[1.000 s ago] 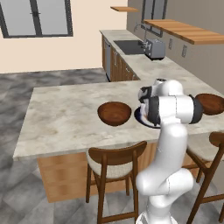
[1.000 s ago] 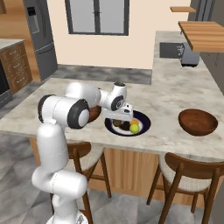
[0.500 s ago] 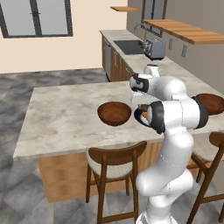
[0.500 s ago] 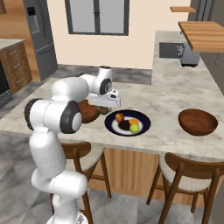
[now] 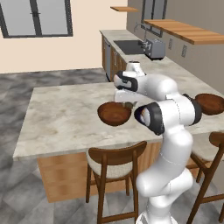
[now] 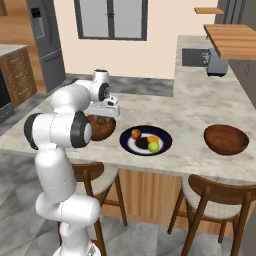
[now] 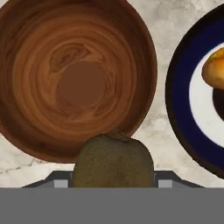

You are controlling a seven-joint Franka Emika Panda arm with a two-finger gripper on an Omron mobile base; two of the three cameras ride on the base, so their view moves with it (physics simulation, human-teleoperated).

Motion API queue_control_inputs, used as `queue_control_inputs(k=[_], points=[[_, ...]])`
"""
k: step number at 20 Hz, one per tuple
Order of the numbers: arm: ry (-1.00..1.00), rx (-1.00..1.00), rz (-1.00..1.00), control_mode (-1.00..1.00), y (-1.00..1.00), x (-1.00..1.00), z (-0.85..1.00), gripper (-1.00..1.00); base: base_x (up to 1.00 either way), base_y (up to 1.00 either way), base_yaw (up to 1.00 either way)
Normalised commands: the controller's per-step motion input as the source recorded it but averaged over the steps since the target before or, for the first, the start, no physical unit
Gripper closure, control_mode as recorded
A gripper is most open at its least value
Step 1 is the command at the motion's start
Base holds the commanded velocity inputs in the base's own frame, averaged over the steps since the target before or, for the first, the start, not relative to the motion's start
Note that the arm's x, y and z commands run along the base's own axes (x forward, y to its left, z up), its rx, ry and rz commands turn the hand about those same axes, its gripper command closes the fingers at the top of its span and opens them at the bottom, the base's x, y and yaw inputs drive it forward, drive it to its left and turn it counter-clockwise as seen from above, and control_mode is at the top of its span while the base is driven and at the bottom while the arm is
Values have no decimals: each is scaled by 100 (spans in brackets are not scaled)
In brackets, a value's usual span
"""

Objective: Take the fruits from the plate on the dining counter and place two fruits in each bowl.

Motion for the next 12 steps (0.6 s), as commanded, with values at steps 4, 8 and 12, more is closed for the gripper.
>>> queue_control_inputs(k=[4, 8, 12], points=[[3, 0, 0, -100, 51, 47, -6, 100, 0, 0, 0], [0, 0, 0, -100, 5, 14, -57, 100, 0, 0, 0], [0, 0, 1, -100, 4, 0, -58, 100, 0, 0, 0]])
